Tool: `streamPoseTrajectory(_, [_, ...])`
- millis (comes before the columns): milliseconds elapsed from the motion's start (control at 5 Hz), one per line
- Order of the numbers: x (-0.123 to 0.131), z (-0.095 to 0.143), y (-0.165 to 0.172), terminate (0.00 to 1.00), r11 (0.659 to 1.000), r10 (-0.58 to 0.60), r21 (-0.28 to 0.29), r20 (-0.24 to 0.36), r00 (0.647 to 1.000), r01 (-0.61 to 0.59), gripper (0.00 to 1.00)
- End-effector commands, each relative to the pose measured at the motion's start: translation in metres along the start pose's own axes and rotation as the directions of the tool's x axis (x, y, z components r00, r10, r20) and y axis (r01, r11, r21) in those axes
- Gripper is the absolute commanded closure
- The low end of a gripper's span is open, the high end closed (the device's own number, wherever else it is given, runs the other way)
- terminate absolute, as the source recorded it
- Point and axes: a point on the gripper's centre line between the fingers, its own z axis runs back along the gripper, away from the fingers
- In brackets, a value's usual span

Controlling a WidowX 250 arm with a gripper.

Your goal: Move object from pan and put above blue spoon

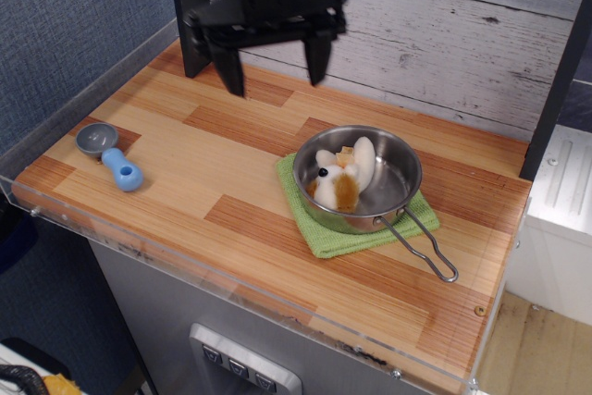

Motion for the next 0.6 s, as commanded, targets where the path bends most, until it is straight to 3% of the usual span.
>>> streamPoseTrajectory(0, [-0.021,-0.009,-0.026,0.0,0.992,-0.121,-0.04,0.005,0.993,0.121,0.0])
streamPoseTrajectory(400, [-0.038,-0.038,-0.036,0.0,0.976,-0.21,-0.065,-0.066,0.976,0.206,0.0])
